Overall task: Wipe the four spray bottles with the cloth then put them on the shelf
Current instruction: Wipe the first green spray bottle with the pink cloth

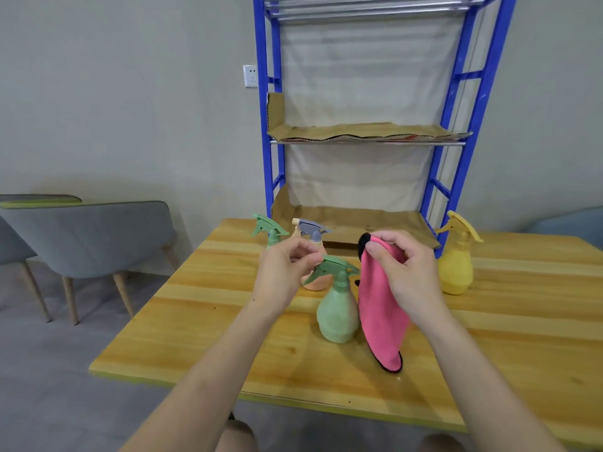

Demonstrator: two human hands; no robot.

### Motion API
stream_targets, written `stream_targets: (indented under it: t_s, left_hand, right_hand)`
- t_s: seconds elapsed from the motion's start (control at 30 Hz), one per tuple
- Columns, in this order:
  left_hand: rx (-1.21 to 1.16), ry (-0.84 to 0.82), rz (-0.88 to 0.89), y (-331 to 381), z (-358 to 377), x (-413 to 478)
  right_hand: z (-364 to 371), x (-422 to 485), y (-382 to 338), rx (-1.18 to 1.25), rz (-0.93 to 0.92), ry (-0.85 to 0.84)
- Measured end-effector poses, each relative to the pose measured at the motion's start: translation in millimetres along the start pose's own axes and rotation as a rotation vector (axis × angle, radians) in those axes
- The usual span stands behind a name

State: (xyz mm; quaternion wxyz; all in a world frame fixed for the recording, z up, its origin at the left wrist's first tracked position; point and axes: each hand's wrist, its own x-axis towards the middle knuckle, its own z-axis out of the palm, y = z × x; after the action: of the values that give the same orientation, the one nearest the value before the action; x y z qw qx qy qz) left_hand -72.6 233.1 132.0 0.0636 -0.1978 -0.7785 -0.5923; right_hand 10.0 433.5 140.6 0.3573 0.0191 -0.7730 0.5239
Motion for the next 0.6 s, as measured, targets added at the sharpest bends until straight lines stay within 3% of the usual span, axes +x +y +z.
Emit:
stream_targets:
  t_s: [0.43,0.6]
  left_hand:
    - [-0.01,0.026,0.059,-6,9,-9]
    - [-0.013,0.029,0.05,-7,10,-8]
  right_hand:
    - [32,11,7,-0.316,-0.192,-0.26]
    - [31,7,19,-0.406,-0.264,-0.261]
